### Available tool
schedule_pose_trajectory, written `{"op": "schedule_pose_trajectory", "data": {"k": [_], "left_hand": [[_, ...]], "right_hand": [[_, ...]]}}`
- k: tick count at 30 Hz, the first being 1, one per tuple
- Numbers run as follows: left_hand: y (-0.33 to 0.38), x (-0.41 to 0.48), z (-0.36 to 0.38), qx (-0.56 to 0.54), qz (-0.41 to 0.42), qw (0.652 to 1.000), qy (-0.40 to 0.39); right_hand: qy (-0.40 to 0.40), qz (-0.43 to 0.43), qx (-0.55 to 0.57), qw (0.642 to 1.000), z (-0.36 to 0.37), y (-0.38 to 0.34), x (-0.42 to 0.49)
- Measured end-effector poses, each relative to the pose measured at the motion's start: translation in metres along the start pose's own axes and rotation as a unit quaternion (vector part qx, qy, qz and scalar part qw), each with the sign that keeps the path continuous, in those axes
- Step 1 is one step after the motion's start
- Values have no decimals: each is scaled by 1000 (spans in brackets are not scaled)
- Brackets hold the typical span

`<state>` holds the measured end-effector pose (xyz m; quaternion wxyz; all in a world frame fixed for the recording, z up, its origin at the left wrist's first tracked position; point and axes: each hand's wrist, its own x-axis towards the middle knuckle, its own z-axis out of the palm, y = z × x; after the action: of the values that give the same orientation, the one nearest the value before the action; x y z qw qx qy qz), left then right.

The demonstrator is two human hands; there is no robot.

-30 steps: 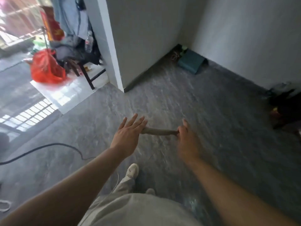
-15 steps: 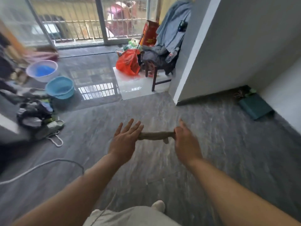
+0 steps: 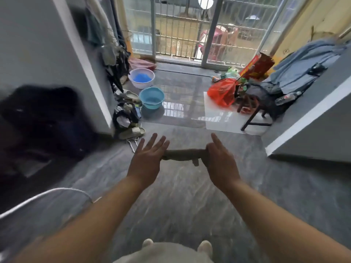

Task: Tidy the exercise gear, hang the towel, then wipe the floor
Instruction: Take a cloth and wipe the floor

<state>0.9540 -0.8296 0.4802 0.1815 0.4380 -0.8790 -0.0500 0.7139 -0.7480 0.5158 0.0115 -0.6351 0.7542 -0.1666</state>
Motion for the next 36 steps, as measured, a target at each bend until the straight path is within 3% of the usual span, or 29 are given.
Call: {"op": "schedule_pose_trajectory", "data": {"k": [11, 20, 25, 31, 36], "left_hand": [[-128, -83, -40, 37, -189, 981, 37], [-202, -126, -57, 116, -336, 935, 2], [-229, -155, -82, 139, -405, 903, -20], [-249, -214, -96, 113, -501, 852, 100], [-288, -272, -116, 114, -538, 832, 76]], "right_hand": [[-97, -197, 10, 976, 74, -152, 79], [-166, -320, 70, 930, 135, -261, 137], [-217, -387, 71, 893, 145, -331, 155], [-275, -457, 70, 843, 171, -417, 143], [-304, -514, 38, 801, 197, -499, 122]]}}
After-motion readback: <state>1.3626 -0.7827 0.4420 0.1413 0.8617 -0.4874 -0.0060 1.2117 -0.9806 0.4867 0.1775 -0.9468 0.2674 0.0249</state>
